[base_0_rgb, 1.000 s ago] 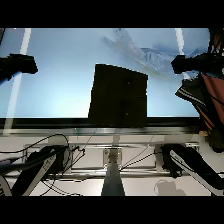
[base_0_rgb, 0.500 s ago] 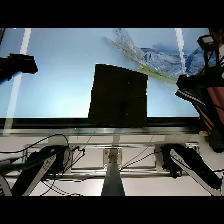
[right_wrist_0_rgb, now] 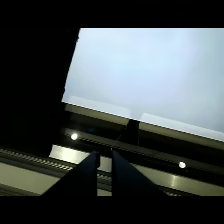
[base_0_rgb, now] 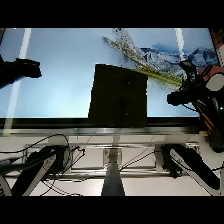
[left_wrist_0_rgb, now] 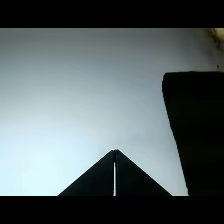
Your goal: Fold the clothes and pants, and hang the long-sleeved shirts on hangers.
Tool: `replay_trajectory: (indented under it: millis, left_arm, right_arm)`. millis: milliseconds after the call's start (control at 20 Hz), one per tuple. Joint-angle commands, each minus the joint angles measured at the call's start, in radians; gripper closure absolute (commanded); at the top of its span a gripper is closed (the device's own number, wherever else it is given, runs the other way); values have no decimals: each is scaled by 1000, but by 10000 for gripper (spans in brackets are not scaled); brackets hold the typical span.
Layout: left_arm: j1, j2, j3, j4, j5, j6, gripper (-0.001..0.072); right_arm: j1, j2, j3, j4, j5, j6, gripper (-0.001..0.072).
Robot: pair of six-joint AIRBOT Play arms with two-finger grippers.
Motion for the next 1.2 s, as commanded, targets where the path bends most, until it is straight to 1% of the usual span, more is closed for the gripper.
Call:
replay_trajectory:
  millis: [0, 50, 150, 200, 250, 300, 350, 400, 450, 500, 550, 700, 850, 900, 1050, 1150]
  left_arm:
    - [0, 0, -20, 18, -111, 1, 693]
    - [0, 0, -35, 43, -122, 2, 693]
    - [1, 0, -84, 98, -145, 1, 694]
    - [2, 0, -113, 113, -162, 1, 694]
    - [2, 0, -147, 113, -178, 2, 694]
    - [1, 0, -186, 104, -184, 12, 694]
    - [1, 0, -224, 90, -183, 13, 694]
    - [1, 0, -262, 66, -183, 20, 687]
    - [1, 0, -302, 37, -179, 24, 550]
    - [1, 0, -336, 8, -174, 23, 302]
    - [0, 0, -373, -29, -171, 22, 138]
    - [0, 0, -470, -148, -172, 19, 137]
    - [0, -35, -550, -315, -172, 25, 137]
    - [0, -63, -564, -345, -172, 40, 137]
    - [-36, -171, -571, -396, -172, 171, 135]
    - [-93, -248, -571, -414, -167, 182, 135]
  right_arm:
    - [-1, -2, -103, -69, -43, -21, 598]
    - [-1, -8, -136, -55, -42, -65, 598]
    - [-1, -36, -200, 17, -36, -99, 599]
    - [-1, -60, -234, 93, -22, -129, 598]
    - [-1, -90, -265, 180, -2, -182, 593]
    - [-1, -116, -291, 257, 3, -209, 424]
    - [-1, -139, -314, 317, -9, -211, 171]
    - [0, -158, -332, 362, -40, -204, -8]
    - [0, -173, -342, 382, -70, -190, 11]
    - [0, -183, -346, 383, -105, -172, 12]
    - [0, -189, -348, 384, -140, -165, 12]
    - [0, -189, -348, 385, -245, -165, 13]
    - [0, -189, -348, 388, -287, -165, 13]
    - [0, -189, -348, 384, -289, -168, 13]
    - [0, -189, -348, 372, -294, -174, 13]
    - [0, -189, -348, 372, -306, -174, 13]
